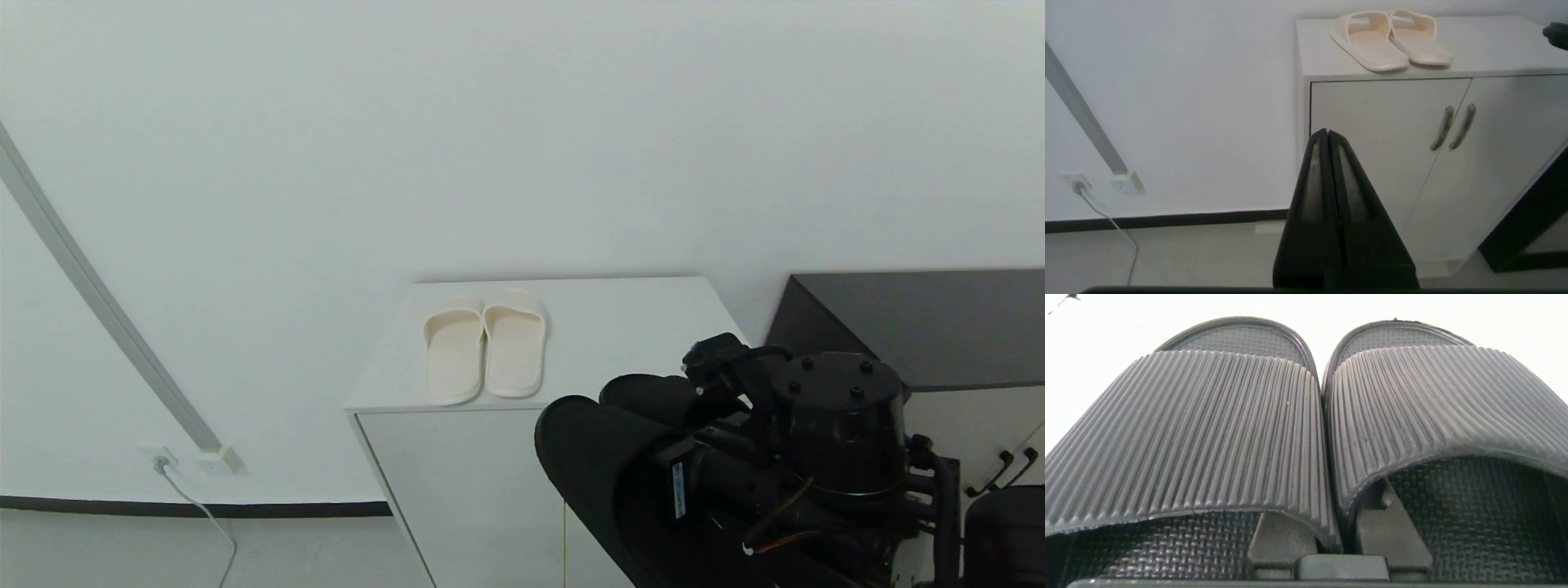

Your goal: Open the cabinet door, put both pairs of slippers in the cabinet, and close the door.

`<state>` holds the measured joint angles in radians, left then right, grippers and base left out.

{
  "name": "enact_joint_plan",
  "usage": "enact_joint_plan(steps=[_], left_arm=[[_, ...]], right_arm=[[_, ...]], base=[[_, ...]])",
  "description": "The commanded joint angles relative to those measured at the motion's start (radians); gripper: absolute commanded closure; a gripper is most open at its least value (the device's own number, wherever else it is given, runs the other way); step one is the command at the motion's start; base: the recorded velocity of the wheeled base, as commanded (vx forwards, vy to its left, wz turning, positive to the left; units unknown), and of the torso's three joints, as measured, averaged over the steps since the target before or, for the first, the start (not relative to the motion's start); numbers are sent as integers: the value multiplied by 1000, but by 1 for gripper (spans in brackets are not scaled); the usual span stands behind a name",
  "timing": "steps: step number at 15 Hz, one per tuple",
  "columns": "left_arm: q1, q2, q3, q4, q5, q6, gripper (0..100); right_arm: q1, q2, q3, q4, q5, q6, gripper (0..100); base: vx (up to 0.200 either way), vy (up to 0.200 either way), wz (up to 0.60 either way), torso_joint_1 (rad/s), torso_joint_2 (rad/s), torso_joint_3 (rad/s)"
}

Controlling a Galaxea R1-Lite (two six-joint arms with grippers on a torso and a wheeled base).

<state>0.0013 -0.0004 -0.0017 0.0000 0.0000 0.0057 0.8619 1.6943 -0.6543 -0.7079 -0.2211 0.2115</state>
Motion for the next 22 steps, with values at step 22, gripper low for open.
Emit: enact_joint_plan(steps=[22], left_arm=[[0, 0, 0, 0, 2, 0, 100]], right_arm=[[9, -5, 85, -96, 3, -67, 100]], base=[[-18, 0, 0, 0, 0, 0]])
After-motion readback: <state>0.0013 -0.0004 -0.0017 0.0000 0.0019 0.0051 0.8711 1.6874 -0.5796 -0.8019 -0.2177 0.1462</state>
